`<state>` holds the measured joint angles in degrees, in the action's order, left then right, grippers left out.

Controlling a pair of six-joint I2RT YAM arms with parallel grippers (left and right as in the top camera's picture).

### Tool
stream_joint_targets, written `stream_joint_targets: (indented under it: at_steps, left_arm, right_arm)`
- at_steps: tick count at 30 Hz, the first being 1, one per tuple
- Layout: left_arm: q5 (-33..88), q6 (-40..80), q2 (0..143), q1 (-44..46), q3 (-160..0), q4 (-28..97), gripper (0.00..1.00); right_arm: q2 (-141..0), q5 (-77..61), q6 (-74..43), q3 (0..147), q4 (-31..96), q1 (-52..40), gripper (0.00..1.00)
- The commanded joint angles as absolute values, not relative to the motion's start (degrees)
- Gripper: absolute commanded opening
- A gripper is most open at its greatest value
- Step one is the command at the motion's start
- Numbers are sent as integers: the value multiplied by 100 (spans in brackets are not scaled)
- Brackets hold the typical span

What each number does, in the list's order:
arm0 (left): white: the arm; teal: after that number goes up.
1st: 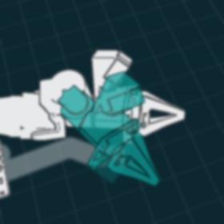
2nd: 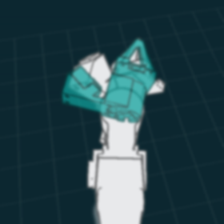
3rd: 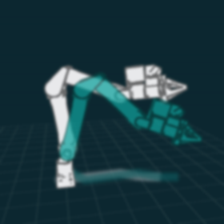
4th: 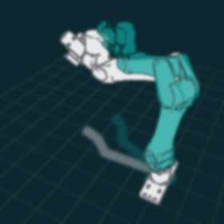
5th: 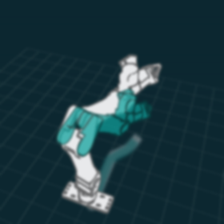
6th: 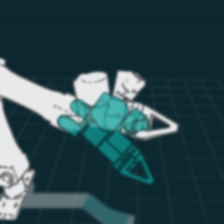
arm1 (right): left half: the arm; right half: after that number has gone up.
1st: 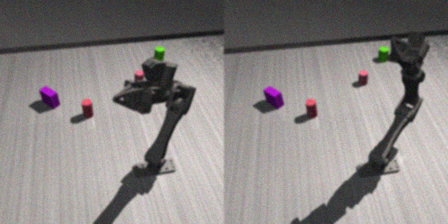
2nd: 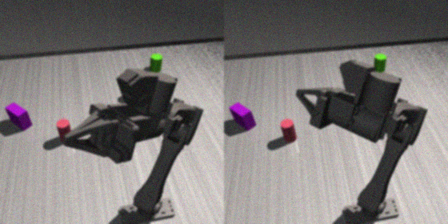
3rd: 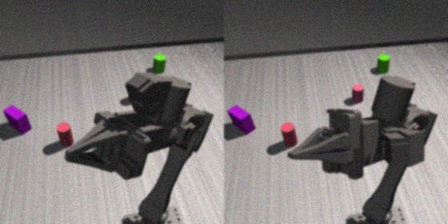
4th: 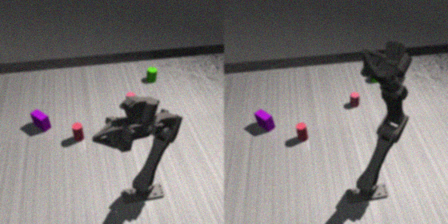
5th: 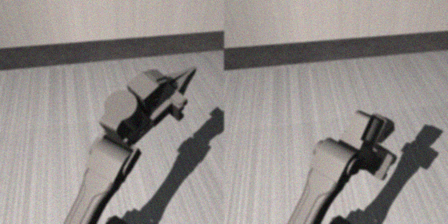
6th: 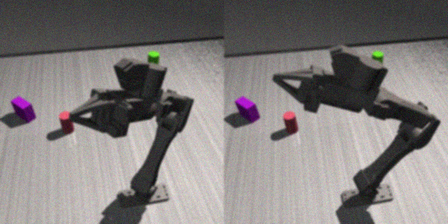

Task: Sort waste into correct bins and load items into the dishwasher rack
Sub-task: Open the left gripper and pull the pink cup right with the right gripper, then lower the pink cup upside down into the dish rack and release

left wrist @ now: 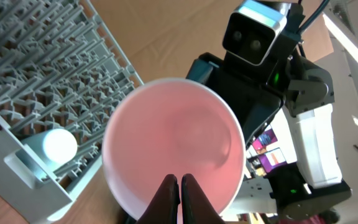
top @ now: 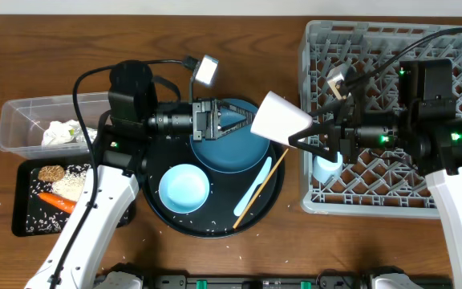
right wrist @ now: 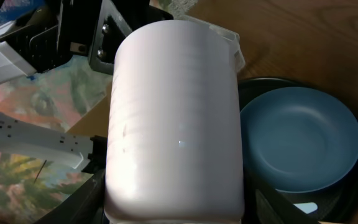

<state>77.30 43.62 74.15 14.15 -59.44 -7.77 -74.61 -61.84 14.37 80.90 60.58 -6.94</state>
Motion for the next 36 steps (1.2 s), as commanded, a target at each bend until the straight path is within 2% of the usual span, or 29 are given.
stream_joint_targets:
  at_steps: [1,21,27,31,36]
  left_arm:
    - [7935,4418,7373,1424,-5946,-753,6]
    - [8165,4056,7373,1710,-5946,-132,6]
    - [8134,4029,7373,1487,-5946,-154,6]
    - [8119,4029,7373,1133,-5946,-117,6]
    - [8079,3489,7373,847,-5946,528,6]
  right_arm:
    - [-7400,-6281,1546,8082,6036,-757,1]
    - [-7397,-6368,1518,8082,5614,-757,1]
    - [-7363,-6283,961,8088,5234,-615,1]
    - [-7238,-5489,438,8099,5221,-414,1]
    - [-6938,-3463,-220,8101,5824,-93,1]
